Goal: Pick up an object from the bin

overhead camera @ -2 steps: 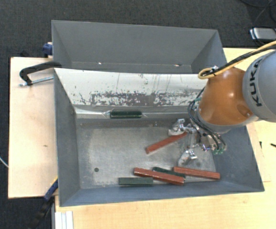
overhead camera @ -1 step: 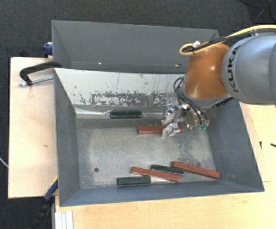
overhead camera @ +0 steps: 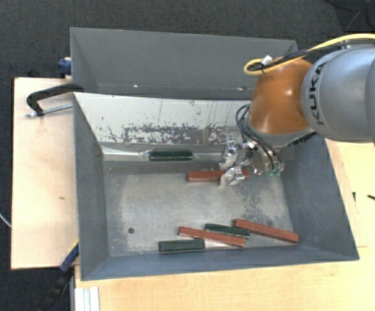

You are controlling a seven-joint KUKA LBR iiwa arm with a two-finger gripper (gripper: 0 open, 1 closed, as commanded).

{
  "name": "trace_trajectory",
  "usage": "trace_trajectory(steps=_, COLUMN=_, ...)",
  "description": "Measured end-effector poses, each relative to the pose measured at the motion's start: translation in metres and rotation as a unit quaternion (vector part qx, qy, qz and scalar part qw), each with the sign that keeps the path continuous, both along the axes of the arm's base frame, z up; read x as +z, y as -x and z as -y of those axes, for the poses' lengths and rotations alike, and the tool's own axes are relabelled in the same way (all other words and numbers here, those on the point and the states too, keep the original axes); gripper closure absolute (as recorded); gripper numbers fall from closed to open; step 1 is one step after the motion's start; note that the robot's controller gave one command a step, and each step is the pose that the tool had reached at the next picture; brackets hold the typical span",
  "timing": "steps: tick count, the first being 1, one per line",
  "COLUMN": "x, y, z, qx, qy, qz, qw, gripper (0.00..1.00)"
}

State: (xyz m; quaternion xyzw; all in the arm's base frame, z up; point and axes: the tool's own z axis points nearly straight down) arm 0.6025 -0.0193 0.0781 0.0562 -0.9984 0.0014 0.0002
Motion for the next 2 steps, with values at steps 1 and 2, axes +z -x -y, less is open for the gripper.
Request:
trace_trajectory(steps=1, x=0.003, y=0.001, z=0.0, qx=0.0, qy=0.0, qz=-0.0001, qw=1.0, gripper=1.0)
trace_trajectory(steps=2, x=0.018, y=0.001, z=-0.001, qx=0.0, qy=-0.002, qz=0.0009, qw=1.0, gripper=1.0)
